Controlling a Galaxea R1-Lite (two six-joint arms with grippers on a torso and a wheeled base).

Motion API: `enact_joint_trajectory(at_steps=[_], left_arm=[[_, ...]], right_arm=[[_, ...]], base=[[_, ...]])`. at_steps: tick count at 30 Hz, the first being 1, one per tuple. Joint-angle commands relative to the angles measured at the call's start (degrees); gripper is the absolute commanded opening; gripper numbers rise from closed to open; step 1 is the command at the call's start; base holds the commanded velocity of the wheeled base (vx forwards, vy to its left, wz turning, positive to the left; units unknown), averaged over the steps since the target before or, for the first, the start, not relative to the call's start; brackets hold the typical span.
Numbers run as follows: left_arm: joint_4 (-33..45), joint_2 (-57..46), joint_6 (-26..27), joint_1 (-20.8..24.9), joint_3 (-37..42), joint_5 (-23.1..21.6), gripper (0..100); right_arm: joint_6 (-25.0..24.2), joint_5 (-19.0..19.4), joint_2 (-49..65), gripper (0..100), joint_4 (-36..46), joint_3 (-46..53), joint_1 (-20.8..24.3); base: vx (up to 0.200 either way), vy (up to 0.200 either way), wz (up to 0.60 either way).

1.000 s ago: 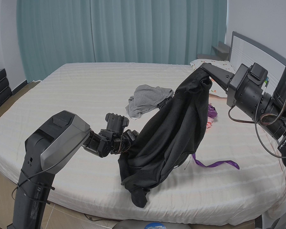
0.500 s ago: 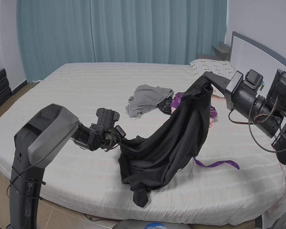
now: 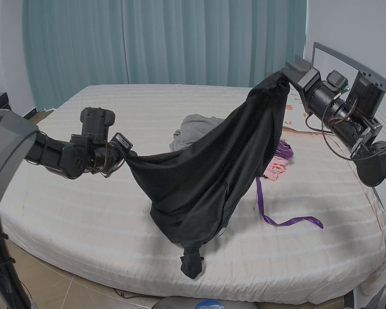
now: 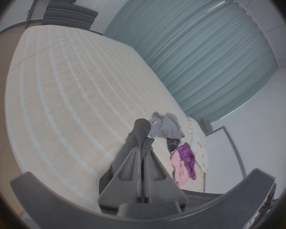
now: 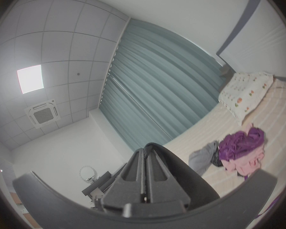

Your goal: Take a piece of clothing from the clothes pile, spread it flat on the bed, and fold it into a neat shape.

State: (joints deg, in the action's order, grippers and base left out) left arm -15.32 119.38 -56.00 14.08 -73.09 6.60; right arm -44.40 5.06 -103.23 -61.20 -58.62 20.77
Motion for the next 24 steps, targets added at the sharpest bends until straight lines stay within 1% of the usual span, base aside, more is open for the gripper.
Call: enact_joint_trajectory(at_steps=[1, 4, 7, 9, 11, 12, 15, 16, 17, 18, 19, 21, 22, 24], left_arm=[[-0.41, -12.42, -0.69, -1.69, 4.54, -0.18, 0], [-0.58, -14.97, -2.44, -1.6, 6.74, -0.79, 0], [-0.76, -15.85, -2.62, -1.25, 9.81, -2.11, 0], [-0.85, -15.94, -2.62, -1.25, 11.4, -2.9, 0], [-1.02, -16.2, -2.62, -1.16, 14.47, -4.49, 0], [-1.02, -16.2, -2.62, -1.16, 14.74, -4.66, 0], [-1.02, -16.81, -2.62, -0.9, 18.69, -7.12, 0], [-1.02, -16.81, -2.62, -0.9, 18.69, -7.12, 0], [-1.02, -16.99, -2.62, -0.46, 20.98, -8.88, 0], [-1.11, -17.08, -2.62, 0.07, 22.03, -9.41, 0], [-1.2, -17.17, -2.71, 0.25, 22.47, -9.58, 0], [-2.61, -17.08, -2.8, 0.6, 24.93, -9.76, 0], [-4.36, -16.73, -2.8, 0.77, 26.69, -9.76, 0], [-7.62, -16.37, -2.97, 0.77, 28.71, -9.93, 0]], right_arm=[[1.68, -0.31, 3.83, 0, 1.34, -3.69, -0.91], [1.95, -0.05, 4.09, 0, 1.34, 1.5, -0.47], [1.86, 0.74, 3.21, 0, 0.82, 7.47, -0.21], [1.51, 0.83, 2.86, 0, 0.82, 9.58, 0.15], [1.42, 0.92, 1.36, 0, 0.73, 13.62, 0.94], [1.42, 0.83, 1.28, 0, 0.73, 13.89, 1.02], [1.33, 0.74, 0.05, 0, 0.73, 16.88, 2.61], [1.33, 0.74, 0.05, 0, 0.73, 16.88, 2.61], [0.89, 0.74, -0.83, 0, 0.64, 18.37, 2.87], [0.19, 0.74, -1.18, 0, 0.64, 18.9, 2.96], [-0.07, 0.74, -1.27, 0, 0.64, 19.07, 2.96], [-2.45, 0.92, -1.54, 0, 0.64, 20.13, 3.13], [-4.03, 1.09, -1.89, 0, 0.46, 20.92, 3.13], [-5.26, 1.09, -2.85, 0, 0.11, 21.89, 3.22]], base=[[0.0, 0.0, 0.0], [0.0, 0.0, 0.0], [0.0, 0.0, 0.0], [0.0, 0.0, 0.0], [0.0, 0.0, 0.0], [0.0, 0.0, 0.0], [0.0, 0.0, 0.0], [0.0, 0.0, 0.0], [0.0, 0.0, 0.0], [0.0, 0.0, 0.0], [0.0, 0.0, 0.0], [0.0, 0.0, 0.0], [0.0, 0.0, 0.0], [0.0, 0.0, 0.0]])
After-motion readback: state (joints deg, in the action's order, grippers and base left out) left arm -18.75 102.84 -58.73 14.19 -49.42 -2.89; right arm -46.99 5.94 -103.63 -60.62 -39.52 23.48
